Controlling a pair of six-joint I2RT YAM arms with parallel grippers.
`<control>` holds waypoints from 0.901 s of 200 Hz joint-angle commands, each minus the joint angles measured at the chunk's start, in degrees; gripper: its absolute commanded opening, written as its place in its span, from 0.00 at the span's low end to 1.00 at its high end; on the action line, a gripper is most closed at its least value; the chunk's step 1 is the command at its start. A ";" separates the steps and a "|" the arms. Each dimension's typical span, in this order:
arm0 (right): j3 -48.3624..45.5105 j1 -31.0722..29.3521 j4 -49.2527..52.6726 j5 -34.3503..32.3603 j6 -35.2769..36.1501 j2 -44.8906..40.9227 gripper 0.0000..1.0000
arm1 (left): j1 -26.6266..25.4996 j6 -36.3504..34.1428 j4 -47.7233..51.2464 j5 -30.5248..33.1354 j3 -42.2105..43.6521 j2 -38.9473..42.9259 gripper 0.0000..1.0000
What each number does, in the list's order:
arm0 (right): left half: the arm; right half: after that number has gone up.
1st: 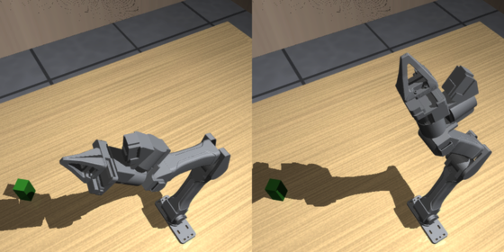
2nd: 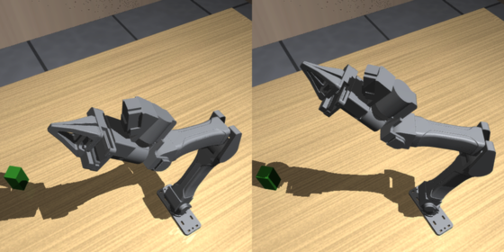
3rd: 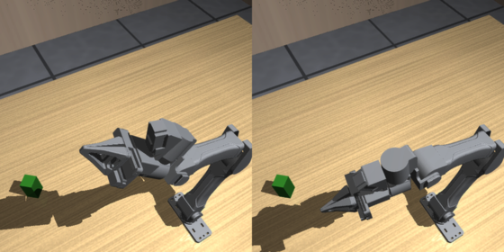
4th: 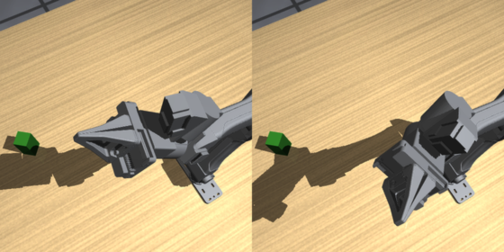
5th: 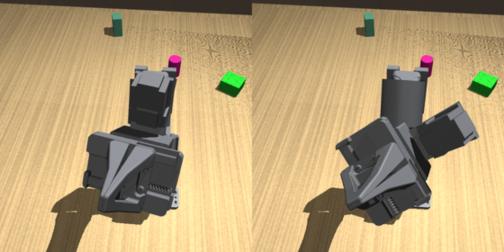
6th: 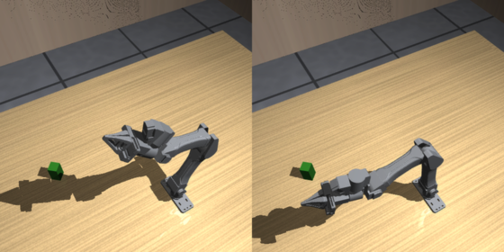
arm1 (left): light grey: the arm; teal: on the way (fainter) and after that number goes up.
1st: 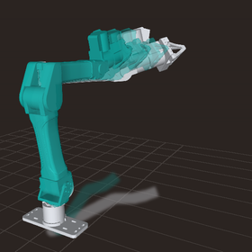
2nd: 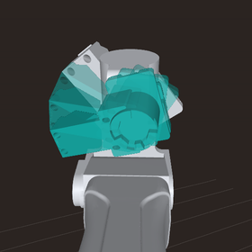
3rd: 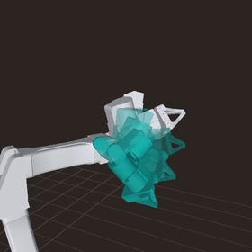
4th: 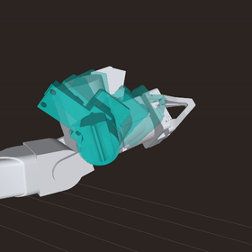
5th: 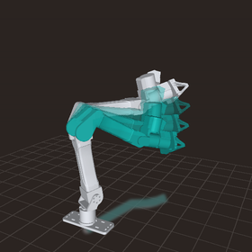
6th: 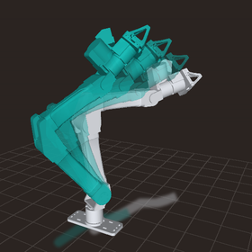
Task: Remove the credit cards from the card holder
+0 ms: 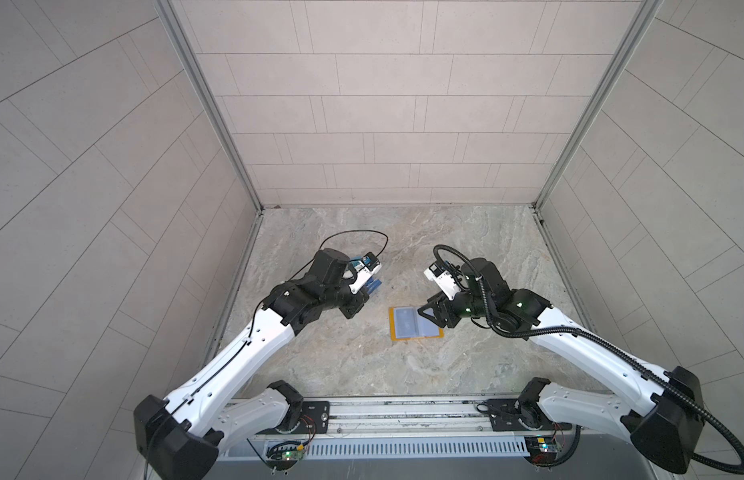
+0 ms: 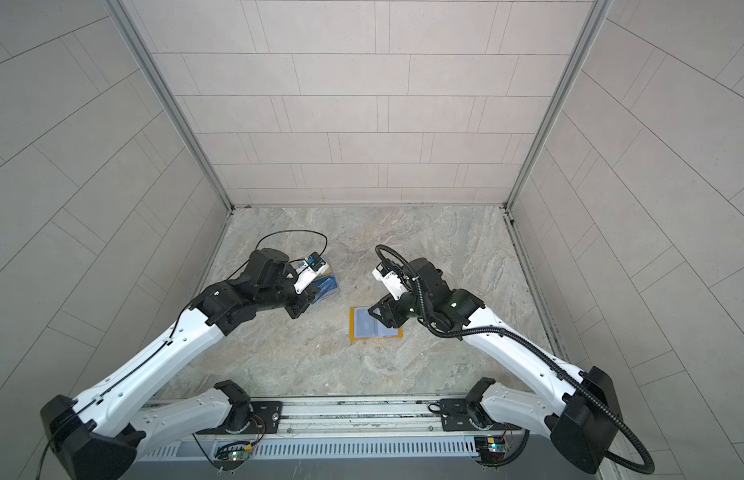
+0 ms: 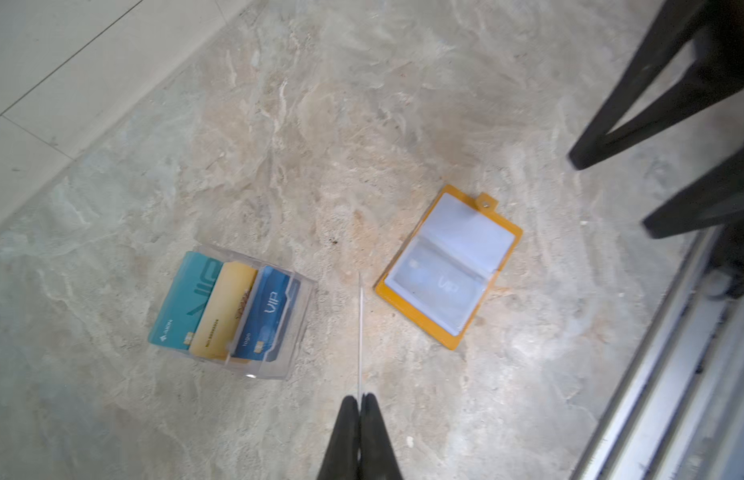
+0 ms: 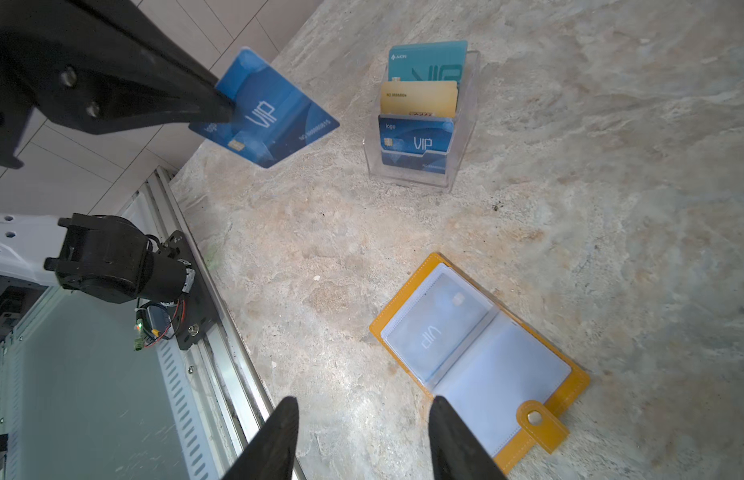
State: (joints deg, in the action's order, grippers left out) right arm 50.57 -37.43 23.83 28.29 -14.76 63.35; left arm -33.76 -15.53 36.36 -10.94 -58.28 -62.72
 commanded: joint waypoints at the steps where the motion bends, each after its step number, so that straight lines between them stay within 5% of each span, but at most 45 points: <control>1: -1.07 0.41 0.16 -2.22 -0.18 -0.16 0.53 | 0.36 -3.83 -2.73 7.93 -1.37 -2.52 0.00; 75: -2.90 1.18 -0.37 -2.82 -0.18 -1.28 0.53 | 4.57 -20.07 1.35 -2.06 -8.28 -13.06 0.00; 104: -3.51 1.48 -0.20 -3.55 -0.31 -2.31 0.53 | 11.83 -23.28 2.22 -8.48 -10.63 -17.86 0.00; 180: -4.28 2.00 0.42 -3.68 -0.31 -1.04 0.53 | 12.97 -29.14 3.59 -7.83 -14.32 -28.08 0.00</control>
State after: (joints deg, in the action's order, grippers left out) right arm 46.68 -35.62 23.86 25.30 -15.09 62.19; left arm -20.71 -41.67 38.63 -18.46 -70.96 -88.86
